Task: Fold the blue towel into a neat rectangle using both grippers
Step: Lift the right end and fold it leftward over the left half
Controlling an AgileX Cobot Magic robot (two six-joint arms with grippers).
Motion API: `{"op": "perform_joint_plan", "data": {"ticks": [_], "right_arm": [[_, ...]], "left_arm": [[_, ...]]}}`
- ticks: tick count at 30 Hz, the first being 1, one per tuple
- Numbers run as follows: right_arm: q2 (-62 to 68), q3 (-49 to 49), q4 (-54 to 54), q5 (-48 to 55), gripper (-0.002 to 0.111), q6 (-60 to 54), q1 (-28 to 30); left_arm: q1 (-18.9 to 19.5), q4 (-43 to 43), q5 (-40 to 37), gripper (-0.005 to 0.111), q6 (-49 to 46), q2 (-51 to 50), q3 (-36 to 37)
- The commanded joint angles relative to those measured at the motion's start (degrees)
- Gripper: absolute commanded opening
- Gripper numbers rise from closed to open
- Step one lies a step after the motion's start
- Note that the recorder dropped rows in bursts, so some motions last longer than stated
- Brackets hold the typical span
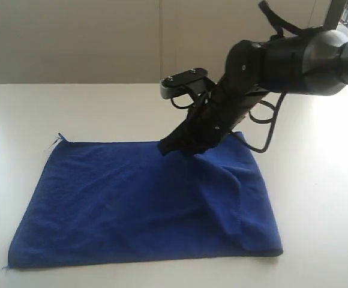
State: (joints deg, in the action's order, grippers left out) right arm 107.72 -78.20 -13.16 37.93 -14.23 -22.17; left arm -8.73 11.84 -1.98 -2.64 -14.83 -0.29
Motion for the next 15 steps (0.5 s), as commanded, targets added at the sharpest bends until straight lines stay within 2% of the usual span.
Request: {"op": "perform_joint_plan", "data": {"ticks": [1, 10, 15], "right_arm": [[0.1, -2.9, -0.3, -2.0, 0.000, 2.1, -4.2], [8.7, -14.6, -2.0, -1.6, 0.000, 4.2, -13.2], [12.3, -20.0, -3.8, -1.6, 0.000, 4.2, -15.5]], "left_arm": [[0.1, 0.0, 0.2, 0.000, -0.1, 0.3, 0.3], [0.1, 0.0, 0.2, 0.000, -0.1, 0.3, 0.3], [0.1, 0.0, 0.2, 0.000, -0.1, 0.3, 0.3]]}}
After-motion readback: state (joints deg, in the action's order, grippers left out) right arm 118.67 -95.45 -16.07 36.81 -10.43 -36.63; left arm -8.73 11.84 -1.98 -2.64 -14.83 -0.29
